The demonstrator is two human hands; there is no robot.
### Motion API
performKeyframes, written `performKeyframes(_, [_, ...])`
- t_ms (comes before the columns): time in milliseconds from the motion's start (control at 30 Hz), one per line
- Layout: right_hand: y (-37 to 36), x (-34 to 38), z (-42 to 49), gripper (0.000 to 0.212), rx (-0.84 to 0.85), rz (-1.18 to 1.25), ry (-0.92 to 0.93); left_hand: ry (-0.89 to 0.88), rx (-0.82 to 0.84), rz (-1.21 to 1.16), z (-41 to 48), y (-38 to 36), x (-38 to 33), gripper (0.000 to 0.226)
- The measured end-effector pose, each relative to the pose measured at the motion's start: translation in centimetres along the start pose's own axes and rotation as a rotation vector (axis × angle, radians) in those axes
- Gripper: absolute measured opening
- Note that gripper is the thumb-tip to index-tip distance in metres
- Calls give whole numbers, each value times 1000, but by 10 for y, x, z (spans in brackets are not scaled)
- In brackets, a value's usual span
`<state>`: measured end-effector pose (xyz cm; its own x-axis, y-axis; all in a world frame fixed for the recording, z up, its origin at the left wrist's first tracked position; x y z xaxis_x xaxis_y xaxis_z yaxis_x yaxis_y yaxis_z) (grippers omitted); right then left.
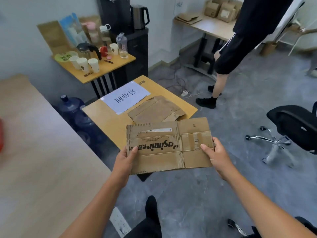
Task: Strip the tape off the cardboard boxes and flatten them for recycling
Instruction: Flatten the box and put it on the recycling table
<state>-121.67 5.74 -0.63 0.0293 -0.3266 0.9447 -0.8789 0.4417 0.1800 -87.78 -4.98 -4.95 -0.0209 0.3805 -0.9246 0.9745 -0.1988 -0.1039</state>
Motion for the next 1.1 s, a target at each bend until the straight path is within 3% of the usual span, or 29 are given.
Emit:
performKeyframes(133, [-10,30,73,18,53,-105,-3,3,-112,-35,44,-5,-5,19])
performKeyframes(467, [-49,52,240,19,226,-373,4,213,-398,3,124,-31,0,18])
performKeyframes(600, [-67,48,315,38,284,-553,27,239,-506,89,159,-42,-2,39])
performKeyframes(733, [-86,41,376,52,364,-705,17,258,-565,196,191,-59,-15,41])
performKeyframes(900, [-110,13,419,53,456,-819,-44,380,-737,284,216,-64,-3,54])
performKeyframes(1100, [-124,-15,428,56,456,-973,60,468,-808,288,222,-71,33,63])
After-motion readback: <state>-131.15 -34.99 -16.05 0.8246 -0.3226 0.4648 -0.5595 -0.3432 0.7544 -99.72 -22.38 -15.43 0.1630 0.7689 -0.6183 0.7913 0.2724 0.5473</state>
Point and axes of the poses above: each hand's wrist, its own z-axis towards the middle knuckle, its own y-axis out of the back of the hand, x = y × z, the point moved 5 cm from there along z, towards the middle knuckle, and after that the axes turned 1 degree about -z, right-handed, at the moved point
